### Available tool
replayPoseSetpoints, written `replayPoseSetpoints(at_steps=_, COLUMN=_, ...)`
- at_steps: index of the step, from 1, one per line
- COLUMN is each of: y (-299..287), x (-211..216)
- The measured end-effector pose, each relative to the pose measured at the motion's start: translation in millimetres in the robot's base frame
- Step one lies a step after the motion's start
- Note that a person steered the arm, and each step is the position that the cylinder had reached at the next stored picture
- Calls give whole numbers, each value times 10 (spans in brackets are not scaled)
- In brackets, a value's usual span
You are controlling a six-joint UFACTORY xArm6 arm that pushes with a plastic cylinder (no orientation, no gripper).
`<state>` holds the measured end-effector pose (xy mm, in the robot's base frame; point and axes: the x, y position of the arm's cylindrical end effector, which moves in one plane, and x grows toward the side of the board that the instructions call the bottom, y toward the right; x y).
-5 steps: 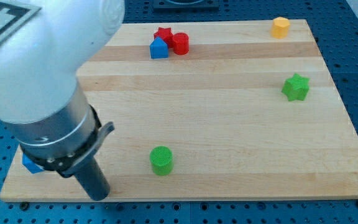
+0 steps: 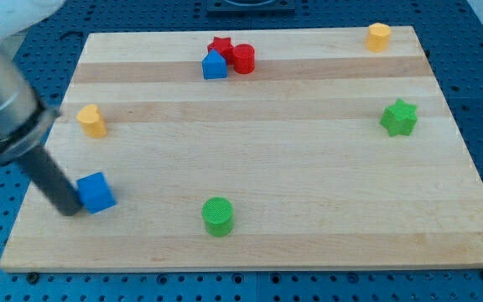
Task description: Push blue cube towards center
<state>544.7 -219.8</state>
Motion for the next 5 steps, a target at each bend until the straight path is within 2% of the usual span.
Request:
replayPoseSetpoints(at_steps=2, y=-44, x=-8)
replayPoseSetpoints(at_steps=4, y=286, x=-561)
replayPoseSetpoints(at_steps=5, y=17, x=-387)
